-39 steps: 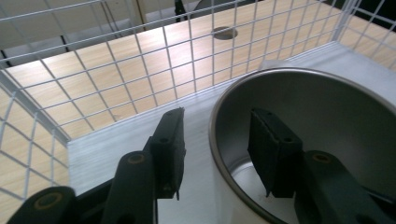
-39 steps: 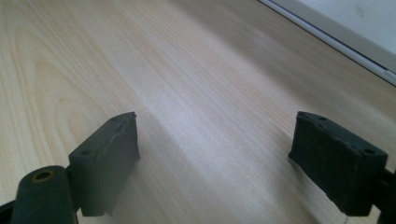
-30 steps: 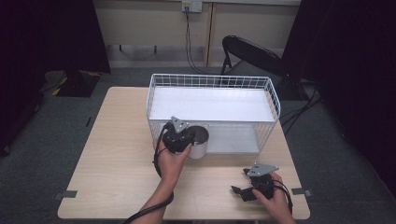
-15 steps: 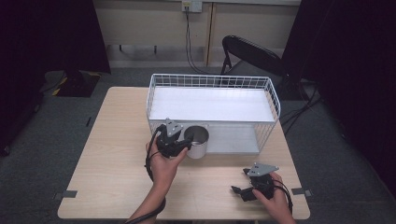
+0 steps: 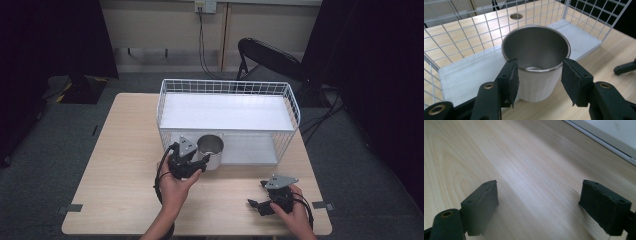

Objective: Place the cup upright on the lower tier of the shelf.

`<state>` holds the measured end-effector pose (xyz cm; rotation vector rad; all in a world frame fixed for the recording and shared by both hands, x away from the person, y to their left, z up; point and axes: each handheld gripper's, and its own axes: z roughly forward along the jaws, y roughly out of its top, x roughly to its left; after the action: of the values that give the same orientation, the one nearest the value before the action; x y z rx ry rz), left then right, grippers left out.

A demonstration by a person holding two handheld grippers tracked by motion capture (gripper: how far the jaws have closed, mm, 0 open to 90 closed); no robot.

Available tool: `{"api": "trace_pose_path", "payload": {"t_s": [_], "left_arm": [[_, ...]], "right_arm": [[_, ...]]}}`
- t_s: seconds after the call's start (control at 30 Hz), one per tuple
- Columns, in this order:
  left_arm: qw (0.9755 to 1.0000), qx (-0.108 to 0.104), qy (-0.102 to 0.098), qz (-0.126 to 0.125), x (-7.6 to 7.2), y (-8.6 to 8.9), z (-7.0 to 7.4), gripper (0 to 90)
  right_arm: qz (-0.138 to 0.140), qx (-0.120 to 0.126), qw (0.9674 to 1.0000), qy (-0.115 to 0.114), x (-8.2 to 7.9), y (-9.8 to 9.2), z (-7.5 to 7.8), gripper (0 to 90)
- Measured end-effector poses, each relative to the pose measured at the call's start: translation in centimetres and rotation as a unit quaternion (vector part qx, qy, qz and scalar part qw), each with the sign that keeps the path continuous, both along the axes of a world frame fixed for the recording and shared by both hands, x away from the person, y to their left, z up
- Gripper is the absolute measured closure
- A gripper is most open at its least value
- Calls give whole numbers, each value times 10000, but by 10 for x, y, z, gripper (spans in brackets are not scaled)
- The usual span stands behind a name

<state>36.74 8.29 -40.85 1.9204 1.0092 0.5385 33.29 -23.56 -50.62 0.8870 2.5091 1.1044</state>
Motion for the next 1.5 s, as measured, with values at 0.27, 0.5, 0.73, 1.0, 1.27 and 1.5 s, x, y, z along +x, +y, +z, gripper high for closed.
{"api": "trace_pose_path", "payload": {"t_s": [0.27,0.5,0.73,1.0,1.27,1.5], "left_arm": [[9999,91,-54,100,3,-4,-4,456],[9999,38,-79,148,6,-7,-5,453],[9997,41,-92,214,8,-10,-7,453],[9995,43,-119,297,13,-16,-8,466],[9990,157,-218,362,17,-21,-9,499],[9987,222,-233,390,21,-24,-9,515]], "right_arm": [[1,-1,10000,2,0,0,0,143],[1,-1,10000,1,0,0,0,143],[1,-1,10000,2,0,0,0,143],[4,-2,10000,0,0,0,0,143],[4,-1,10000,1,0,0,0,144],[12,-1,10000,2,0,0,0,143]]}}
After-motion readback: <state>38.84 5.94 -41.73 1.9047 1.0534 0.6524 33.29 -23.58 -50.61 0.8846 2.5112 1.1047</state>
